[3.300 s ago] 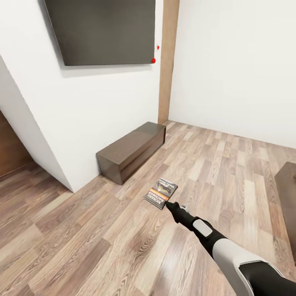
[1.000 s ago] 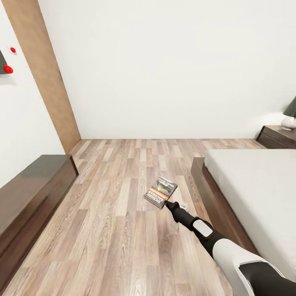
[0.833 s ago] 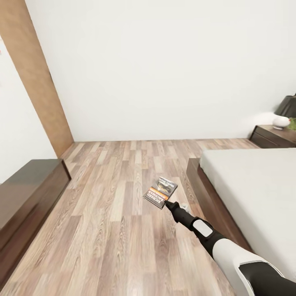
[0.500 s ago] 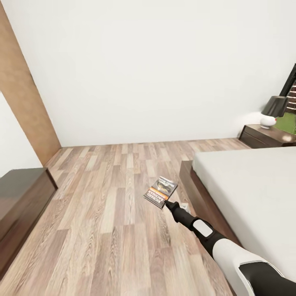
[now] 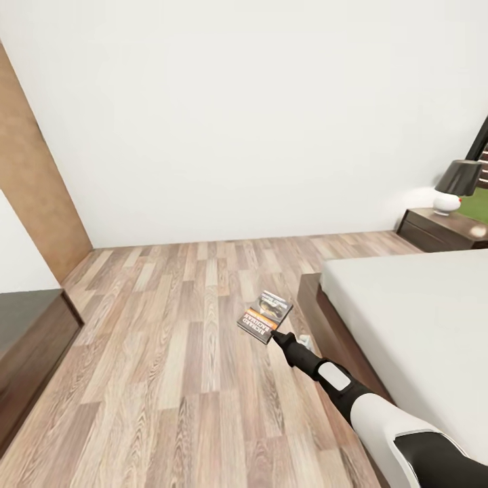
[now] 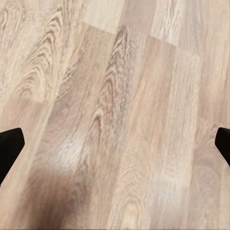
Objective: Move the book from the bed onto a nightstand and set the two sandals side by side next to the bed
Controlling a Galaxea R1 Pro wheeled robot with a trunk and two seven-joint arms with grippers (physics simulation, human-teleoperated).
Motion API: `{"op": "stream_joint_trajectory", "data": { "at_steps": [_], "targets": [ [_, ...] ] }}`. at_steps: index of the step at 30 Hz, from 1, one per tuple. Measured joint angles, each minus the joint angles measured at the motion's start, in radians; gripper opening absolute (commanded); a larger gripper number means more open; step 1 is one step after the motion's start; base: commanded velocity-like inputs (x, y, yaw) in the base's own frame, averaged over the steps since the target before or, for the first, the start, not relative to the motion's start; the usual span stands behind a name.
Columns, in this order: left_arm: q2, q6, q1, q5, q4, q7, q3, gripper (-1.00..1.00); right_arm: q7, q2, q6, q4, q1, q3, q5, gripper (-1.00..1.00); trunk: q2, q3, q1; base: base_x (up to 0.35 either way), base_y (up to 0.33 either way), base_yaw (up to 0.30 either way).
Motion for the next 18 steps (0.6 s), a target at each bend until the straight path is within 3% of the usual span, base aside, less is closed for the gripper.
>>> {"op": "stream_joint_trajectory", "data": {
  "at_steps": [18],
  "targets": [
    [0.000,0.000,0.000,0.000,0.000,0.000,0.000,1.00,0.000,0.000,0.000,0.001,0.000,0.001,0.000,-1.00,0.000,0.000,0.000,0.311,0.100,0.000]
  ]
}}
